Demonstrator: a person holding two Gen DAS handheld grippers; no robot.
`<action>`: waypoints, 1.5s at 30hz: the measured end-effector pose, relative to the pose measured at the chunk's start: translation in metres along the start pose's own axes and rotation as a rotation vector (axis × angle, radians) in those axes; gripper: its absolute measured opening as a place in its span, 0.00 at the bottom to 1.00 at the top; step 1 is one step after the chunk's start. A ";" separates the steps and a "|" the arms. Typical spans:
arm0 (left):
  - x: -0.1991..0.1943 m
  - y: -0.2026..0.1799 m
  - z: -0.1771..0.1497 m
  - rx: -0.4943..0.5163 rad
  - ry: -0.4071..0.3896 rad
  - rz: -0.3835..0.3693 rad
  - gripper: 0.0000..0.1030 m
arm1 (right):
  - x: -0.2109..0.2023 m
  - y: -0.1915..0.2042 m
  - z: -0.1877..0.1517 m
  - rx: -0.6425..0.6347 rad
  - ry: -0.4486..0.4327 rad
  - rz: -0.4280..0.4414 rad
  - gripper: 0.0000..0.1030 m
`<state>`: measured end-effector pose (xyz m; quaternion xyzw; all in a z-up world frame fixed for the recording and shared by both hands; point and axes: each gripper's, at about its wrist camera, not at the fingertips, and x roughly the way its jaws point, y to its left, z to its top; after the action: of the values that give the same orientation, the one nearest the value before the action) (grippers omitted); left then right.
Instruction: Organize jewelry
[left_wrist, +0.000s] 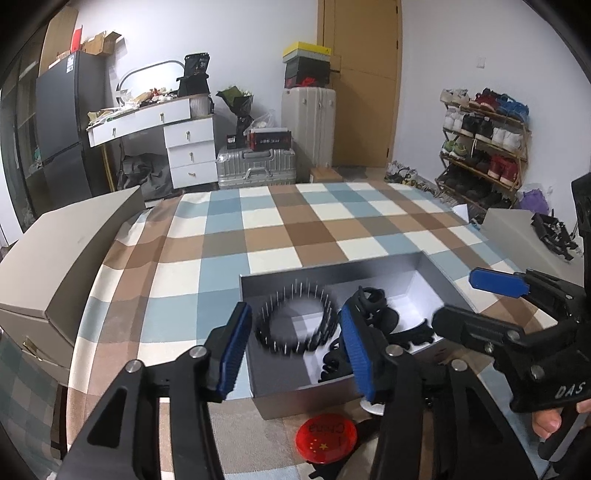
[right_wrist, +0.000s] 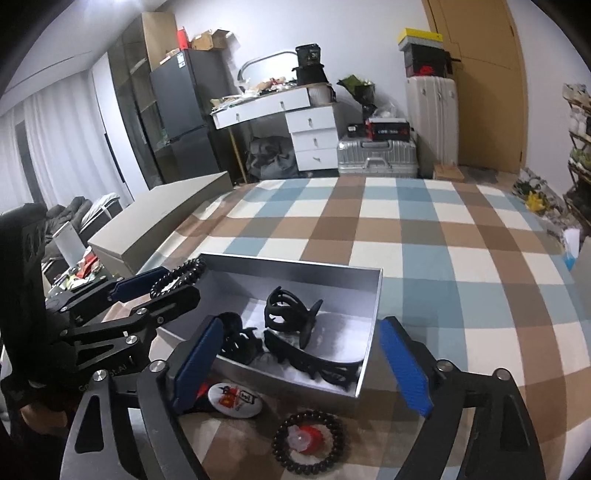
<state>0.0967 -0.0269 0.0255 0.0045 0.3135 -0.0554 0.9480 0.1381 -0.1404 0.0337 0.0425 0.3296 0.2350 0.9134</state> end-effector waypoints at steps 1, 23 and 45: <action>-0.003 0.000 0.000 0.000 -0.007 -0.003 0.64 | -0.003 0.001 0.000 -0.006 -0.003 -0.006 0.98; -0.029 0.002 -0.014 -0.005 -0.025 0.037 0.99 | -0.022 -0.024 -0.034 -0.031 0.131 -0.077 1.00; -0.018 0.005 -0.046 -0.028 0.079 0.011 0.99 | -0.016 -0.009 -0.048 -0.073 0.136 0.080 0.82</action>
<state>0.0558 -0.0183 -0.0010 -0.0047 0.3513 -0.0455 0.9351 0.1010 -0.1595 0.0037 0.0061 0.3803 0.2854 0.8797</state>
